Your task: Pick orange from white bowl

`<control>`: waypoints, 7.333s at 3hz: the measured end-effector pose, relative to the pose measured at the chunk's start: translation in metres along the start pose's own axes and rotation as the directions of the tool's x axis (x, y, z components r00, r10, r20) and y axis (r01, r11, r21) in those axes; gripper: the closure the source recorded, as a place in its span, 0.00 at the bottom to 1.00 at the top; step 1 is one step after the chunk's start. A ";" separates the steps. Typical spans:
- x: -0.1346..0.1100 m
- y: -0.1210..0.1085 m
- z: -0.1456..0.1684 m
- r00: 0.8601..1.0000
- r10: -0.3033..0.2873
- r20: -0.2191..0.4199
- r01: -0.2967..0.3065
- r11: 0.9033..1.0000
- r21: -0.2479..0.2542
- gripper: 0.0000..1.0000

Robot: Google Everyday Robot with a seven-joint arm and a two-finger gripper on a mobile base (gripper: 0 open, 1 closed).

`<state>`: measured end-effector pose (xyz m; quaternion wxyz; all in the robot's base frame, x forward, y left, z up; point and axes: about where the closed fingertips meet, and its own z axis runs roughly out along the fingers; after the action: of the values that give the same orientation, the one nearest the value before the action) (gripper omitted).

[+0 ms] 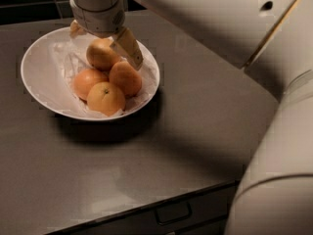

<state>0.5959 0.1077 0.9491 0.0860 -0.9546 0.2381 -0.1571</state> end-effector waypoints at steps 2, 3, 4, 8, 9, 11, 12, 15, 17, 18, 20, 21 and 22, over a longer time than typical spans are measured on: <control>0.012 -0.005 0.012 0.998 0.016 -0.057 -0.015 1.000 0.016 0.00; 0.020 -0.008 0.020 0.998 -0.002 -0.059 0.003 1.000 0.017 0.00; 0.027 -0.015 0.024 0.997 -0.025 -0.073 0.027 0.999 0.027 0.00; 0.031 -0.037 0.024 0.979 -0.165 -0.119 0.174 0.982 0.074 0.12; 0.024 -0.036 0.027 0.967 -0.233 -0.107 0.245 0.963 0.115 0.12; 0.015 -0.037 0.027 0.941 -0.320 -0.113 0.335 0.927 0.169 0.12; 0.012 -0.042 0.027 0.922 -0.361 -0.137 0.381 0.910 0.166 0.13; 0.013 -0.036 0.041 0.925 -0.368 -0.089 0.377 0.916 0.132 0.18; 0.013 -0.032 0.053 0.926 -0.373 -0.056 0.377 0.920 0.106 0.24; 0.012 -0.034 0.057 0.922 -0.384 -0.048 0.386 0.919 0.083 0.24; 0.013 -0.040 0.060 0.916 -0.399 -0.048 0.401 0.915 0.043 0.30; 0.013 -0.040 0.060 0.917 -0.396 -0.048 0.398 0.917 0.038 0.48; 0.013 -0.040 0.060 0.917 -0.396 -0.047 0.397 0.917 0.036 0.71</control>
Offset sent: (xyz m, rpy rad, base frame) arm 0.0046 0.0018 -0.0005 -0.0135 -0.0383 -0.0222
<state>0.6445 0.1413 0.9057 0.0692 -0.9776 0.0378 -0.1952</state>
